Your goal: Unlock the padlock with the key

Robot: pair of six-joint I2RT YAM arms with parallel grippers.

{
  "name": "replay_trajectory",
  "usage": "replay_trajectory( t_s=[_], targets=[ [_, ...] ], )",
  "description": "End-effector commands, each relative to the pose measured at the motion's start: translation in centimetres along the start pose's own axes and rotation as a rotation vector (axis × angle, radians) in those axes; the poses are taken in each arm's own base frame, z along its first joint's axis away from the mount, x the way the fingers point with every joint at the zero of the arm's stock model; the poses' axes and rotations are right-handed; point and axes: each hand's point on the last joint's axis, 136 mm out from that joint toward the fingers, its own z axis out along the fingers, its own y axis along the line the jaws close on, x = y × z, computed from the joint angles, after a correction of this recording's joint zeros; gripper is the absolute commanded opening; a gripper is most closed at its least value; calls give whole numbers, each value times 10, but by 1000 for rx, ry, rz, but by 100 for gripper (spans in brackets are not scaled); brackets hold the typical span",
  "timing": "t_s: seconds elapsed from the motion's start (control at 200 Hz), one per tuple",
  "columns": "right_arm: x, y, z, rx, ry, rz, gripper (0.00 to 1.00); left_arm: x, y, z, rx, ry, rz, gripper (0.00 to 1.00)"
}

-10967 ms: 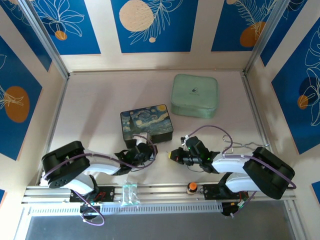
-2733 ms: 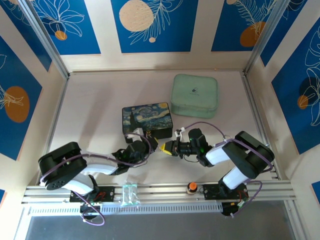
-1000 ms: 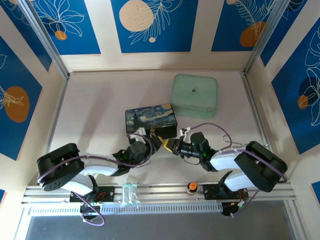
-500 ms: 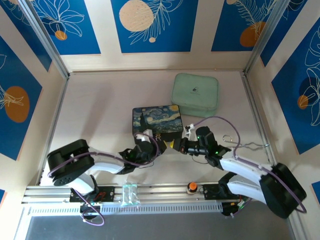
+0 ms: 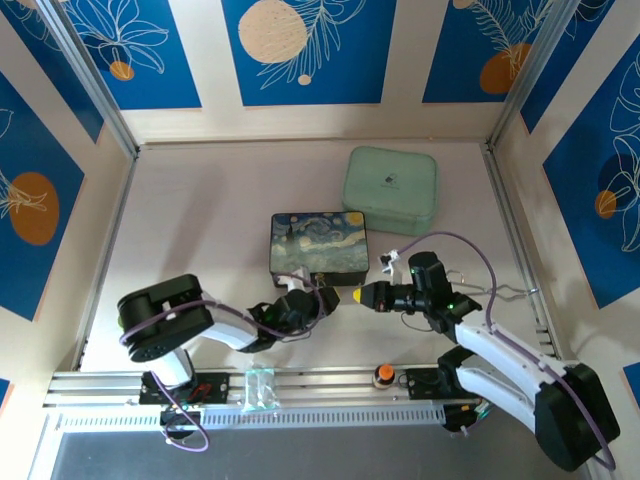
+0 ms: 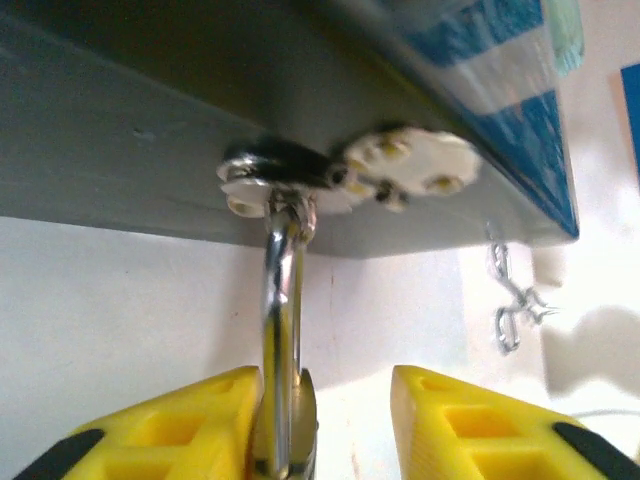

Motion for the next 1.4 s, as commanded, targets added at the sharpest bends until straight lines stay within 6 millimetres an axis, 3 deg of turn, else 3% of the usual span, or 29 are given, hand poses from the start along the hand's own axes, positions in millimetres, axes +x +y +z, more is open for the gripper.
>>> replay_trajectory(
  t_s=[0.0,0.2,0.325,0.47,0.645,0.755,0.94,1.066,1.311,1.396],
  targets=[
    [0,41,-11,-141,43,-162,0,-18,-10,-23,2,-76,34,52],
    [18,76,-9,-310,173,-242,0,-50,-26,-66,23,-166,184,53],
    [25,88,-7,-338,201,-296,0,-59,-57,-90,105,-164,357,50],
    [36,106,-1,-356,232,-415,0,-51,-86,-104,278,-77,479,45],
    [37,118,7,-393,291,-415,0,-18,-128,-121,534,82,600,45],
    [36,120,14,-396,313,-408,0,-14,-131,-126,580,89,615,45],
    [36,117,20,-389,326,-394,0,-23,-123,-128,557,38,571,42],
    [37,113,23,-383,338,-382,0,-28,-120,-129,560,13,543,48],
    [33,101,28,-351,340,-349,0,-22,-134,-125,636,42,543,51],
    [29,96,29,-347,337,-336,0,-28,-134,-122,635,11,520,51]
  ],
)
